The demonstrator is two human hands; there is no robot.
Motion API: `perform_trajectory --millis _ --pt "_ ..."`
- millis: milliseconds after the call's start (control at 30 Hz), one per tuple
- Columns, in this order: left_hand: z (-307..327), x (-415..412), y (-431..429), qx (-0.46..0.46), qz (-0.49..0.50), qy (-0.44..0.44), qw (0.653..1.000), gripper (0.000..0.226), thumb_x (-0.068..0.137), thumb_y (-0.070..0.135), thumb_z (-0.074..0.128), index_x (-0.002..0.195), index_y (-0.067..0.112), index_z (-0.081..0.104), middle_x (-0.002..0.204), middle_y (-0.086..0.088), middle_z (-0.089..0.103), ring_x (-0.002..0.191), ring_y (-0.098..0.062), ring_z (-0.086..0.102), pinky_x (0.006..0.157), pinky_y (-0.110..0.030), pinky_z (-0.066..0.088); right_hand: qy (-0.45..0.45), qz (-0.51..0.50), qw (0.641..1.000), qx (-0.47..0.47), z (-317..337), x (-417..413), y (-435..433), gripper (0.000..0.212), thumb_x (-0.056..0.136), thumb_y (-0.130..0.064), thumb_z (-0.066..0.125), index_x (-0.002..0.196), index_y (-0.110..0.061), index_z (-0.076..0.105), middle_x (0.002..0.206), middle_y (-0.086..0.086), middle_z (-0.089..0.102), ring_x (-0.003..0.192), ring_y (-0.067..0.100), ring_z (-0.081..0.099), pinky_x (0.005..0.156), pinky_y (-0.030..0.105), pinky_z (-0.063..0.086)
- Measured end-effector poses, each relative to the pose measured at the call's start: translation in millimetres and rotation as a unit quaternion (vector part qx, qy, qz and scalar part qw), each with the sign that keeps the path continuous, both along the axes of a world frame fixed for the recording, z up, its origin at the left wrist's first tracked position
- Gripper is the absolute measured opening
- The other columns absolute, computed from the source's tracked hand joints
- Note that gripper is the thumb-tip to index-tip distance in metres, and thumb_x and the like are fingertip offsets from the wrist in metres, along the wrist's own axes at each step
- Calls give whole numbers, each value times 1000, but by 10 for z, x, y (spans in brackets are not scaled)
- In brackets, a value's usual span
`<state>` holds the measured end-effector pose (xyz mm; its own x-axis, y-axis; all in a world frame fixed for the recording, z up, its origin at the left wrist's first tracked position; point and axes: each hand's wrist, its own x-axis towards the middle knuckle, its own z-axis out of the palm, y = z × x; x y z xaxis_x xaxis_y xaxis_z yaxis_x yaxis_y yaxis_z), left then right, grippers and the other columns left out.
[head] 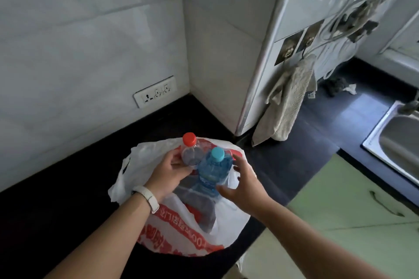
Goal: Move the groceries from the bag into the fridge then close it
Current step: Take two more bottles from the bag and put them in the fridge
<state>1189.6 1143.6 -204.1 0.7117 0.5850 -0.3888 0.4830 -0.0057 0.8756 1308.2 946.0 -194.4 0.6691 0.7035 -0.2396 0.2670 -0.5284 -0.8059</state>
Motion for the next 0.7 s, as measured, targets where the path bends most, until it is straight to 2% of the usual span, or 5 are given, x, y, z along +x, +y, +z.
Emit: perform_trajectory --millis 133,233,333,500,700 --pt "-44 107 -24 13 -15 20 1000 47 82 14 77 122 27 55 110 11 67 100 0 64 90 -23 51 6 8 1000 -4 -155 105 86 92 50 -63 74 130 -48 31 123 -31 44 120 -2 47 98 20 45" --pt "-48 192 -24 64 -49 38 996 45 82 6 74 116 29 54 97 16 66 81 17 61 70 -6 47 11 21 1000 -12 -193 142 131 101 52 -58 81 136 -41 27 126 -26 40 116 -4 44 85 4 39" --pt "-65 268 6 76 -54 35 995 45 78 14 80 113 29 57 98 13 69 88 11 63 77 -15 48 29 31 999 -22 -236 173 162 99 59 -48 87 133 -45 22 123 -28 37 111 -6 42 72 -3 35" --pt "-134 346 35 84 -60 23 994 44 77 14 81 113 28 59 103 16 71 99 2 65 78 -14 51 64 33 997 -6 -272 195 233 95 57 -56 87 115 -69 14 121 -36 38 115 -14 44 83 2 40" --pt "-153 306 -32 131 -28 22 991 30 78 17 80 97 27 61 89 19 70 86 8 64 67 -9 47 64 20 998 4 -309 176 235 89 60 -54 86 125 -51 25 120 -33 43 114 -16 45 87 7 46"
